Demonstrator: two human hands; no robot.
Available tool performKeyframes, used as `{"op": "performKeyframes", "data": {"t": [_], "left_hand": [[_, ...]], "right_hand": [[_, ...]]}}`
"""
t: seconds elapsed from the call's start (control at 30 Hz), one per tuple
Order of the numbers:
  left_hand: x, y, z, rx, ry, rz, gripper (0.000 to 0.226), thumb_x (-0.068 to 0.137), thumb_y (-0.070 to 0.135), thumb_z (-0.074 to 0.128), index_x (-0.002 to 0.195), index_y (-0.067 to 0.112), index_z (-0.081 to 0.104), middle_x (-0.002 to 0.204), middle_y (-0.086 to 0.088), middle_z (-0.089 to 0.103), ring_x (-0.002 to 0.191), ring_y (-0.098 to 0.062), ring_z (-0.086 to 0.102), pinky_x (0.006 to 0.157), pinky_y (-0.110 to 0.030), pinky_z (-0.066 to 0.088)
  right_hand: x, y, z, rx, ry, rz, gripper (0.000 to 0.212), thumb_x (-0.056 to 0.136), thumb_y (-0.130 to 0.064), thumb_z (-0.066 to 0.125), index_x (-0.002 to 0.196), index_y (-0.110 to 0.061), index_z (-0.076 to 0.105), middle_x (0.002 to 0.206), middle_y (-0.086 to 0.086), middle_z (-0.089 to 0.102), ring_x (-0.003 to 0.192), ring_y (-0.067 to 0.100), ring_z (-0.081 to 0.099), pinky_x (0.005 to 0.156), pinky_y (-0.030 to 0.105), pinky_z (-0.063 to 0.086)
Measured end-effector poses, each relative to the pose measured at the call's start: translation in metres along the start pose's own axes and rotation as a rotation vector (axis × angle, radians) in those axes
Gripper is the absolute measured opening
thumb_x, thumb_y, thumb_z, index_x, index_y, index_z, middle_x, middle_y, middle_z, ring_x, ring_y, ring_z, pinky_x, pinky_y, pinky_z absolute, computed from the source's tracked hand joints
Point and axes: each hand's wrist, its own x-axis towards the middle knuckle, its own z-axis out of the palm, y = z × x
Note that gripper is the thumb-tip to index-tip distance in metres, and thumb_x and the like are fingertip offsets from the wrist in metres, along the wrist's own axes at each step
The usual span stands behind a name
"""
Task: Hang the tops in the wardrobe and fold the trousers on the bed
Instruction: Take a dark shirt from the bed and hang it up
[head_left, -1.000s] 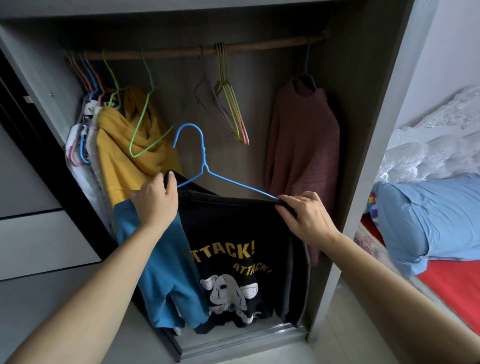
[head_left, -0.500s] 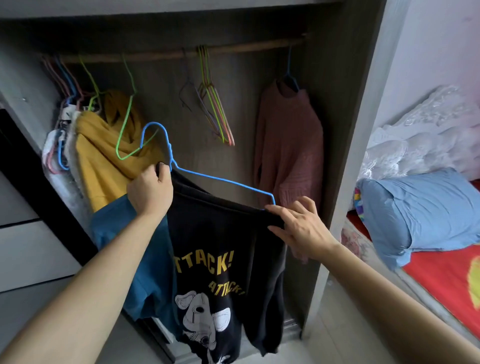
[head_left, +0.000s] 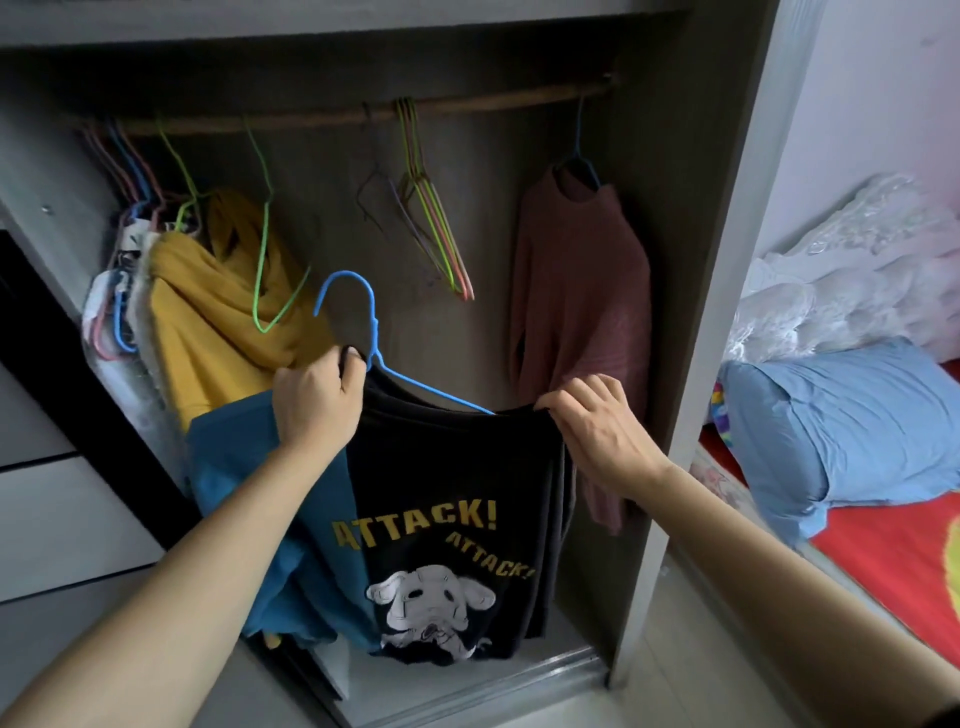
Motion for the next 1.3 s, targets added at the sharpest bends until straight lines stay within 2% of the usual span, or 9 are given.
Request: {"op": "performKeyframes", "data": {"t": [0.13, 0.27, 0.37, 0.5, 0.6, 0.8, 0.97, 1.13, 1.3], "left_hand": [[-0.007, 0.017, 0.010, -0.030, -0.072, -0.044, 0.041, 0.096, 0.037, 0.034, 0.070, 0.010, 0.051, 0.059, -0.019, 0.059, 0.055, -0.043, 0.056, 0.049, -0.036, 0.032], [-0.014, 0.025, 0.018, -0.104, -0.104, -0.167, 0.035, 0.102, 0.030, 0.042, 0.071, 0.014, 0.049, 0.065, -0.016, 0.062, 0.062, -0.041, 0.058, 0.052, -0.034, 0.030], [-0.017, 0.027, 0.022, -0.150, -0.140, -0.225, 0.036, 0.102, 0.029, 0.043, 0.072, 0.011, 0.051, 0.062, -0.009, 0.057, 0.063, -0.038, 0.057, 0.054, -0.034, 0.031], [-0.017, 0.017, 0.024, -0.117, -0.205, -0.195, 0.040, 0.103, 0.031, 0.040, 0.071, 0.009, 0.050, 0.060, -0.007, 0.052, 0.061, -0.038, 0.054, 0.053, -0.035, 0.034], [-0.013, 0.013, 0.021, -0.077, -0.216, -0.151, 0.040, 0.102, 0.029, 0.043, 0.065, 0.012, 0.041, 0.054, -0.004, 0.044, 0.054, -0.035, 0.045, 0.050, -0.033, 0.024], [-0.008, 0.028, 0.020, -0.024, -0.256, 0.029, 0.036, 0.100, 0.022, 0.049, 0.066, 0.013, 0.038, 0.052, 0.002, 0.038, 0.047, -0.023, 0.032, 0.046, -0.027, 0.009], [-0.001, 0.028, 0.022, -0.119, -0.224, 0.010, 0.033, 0.101, 0.021, 0.046, 0.070, 0.013, 0.039, 0.051, 0.005, 0.035, 0.048, -0.021, 0.033, 0.048, -0.029, 0.018], [0.003, 0.035, 0.019, -0.186, -0.195, 0.042, 0.033, 0.101, 0.021, 0.046, 0.069, 0.016, 0.039, 0.049, 0.012, 0.029, 0.042, -0.010, 0.028, 0.044, -0.024, 0.013], [-0.002, 0.033, 0.012, -0.249, -0.179, 0.094, 0.035, 0.098, 0.026, 0.040, 0.066, 0.014, 0.036, 0.048, 0.009, 0.028, 0.042, -0.015, 0.026, 0.050, -0.029, 0.017]], "right_hand": [[0.021, -0.013, 0.009, 0.134, -0.006, 0.122, 0.022, 0.100, -0.025, 0.042, 0.116, -0.023, 0.057, 0.108, -0.010, 0.058, 0.095, 0.015, 0.050, 0.092, 0.036, 0.038], [0.033, -0.017, 0.014, 0.078, -0.069, 0.171, 0.035, 0.101, -0.049, 0.043, 0.122, -0.028, 0.062, 0.101, -0.009, 0.056, 0.096, 0.013, 0.051, 0.098, 0.038, 0.035], [0.040, -0.011, 0.012, 0.013, -0.066, 0.127, 0.026, 0.099, -0.044, 0.054, 0.112, -0.028, 0.070, 0.102, -0.004, 0.058, 0.098, 0.020, 0.054, 0.099, 0.042, 0.034], [0.037, 0.012, 0.004, -0.035, -0.257, 0.183, 0.031, 0.098, -0.050, 0.051, 0.118, -0.034, 0.070, 0.113, -0.008, 0.063, 0.113, 0.020, 0.052, 0.102, 0.038, 0.028], [0.024, 0.029, 0.002, -0.051, -0.407, 0.267, 0.036, 0.099, -0.053, 0.047, 0.125, -0.037, 0.066, 0.121, -0.008, 0.062, 0.118, 0.022, 0.051, 0.094, 0.034, 0.037], [0.019, 0.017, 0.014, -0.019, -0.416, 0.338, 0.029, 0.100, -0.045, 0.049, 0.117, -0.029, 0.066, 0.111, -0.004, 0.062, 0.109, 0.022, 0.059, 0.084, 0.034, 0.047], [0.038, -0.015, 0.012, 0.203, -0.308, 0.216, 0.030, 0.099, -0.043, 0.052, 0.121, -0.024, 0.061, 0.107, -0.005, 0.064, 0.100, 0.016, 0.061, 0.082, 0.033, 0.051], [0.060, -0.051, 0.022, 0.514, -0.226, 0.248, 0.024, 0.104, -0.028, 0.051, 0.107, -0.009, 0.065, 0.091, 0.002, 0.062, 0.088, 0.010, 0.054, 0.082, 0.015, 0.040], [0.052, -0.056, 0.035, 0.666, -0.305, 0.490, 0.025, 0.105, -0.024, 0.047, 0.100, -0.005, 0.062, 0.095, 0.014, 0.065, 0.092, 0.021, 0.058, 0.087, 0.031, 0.044]]}}
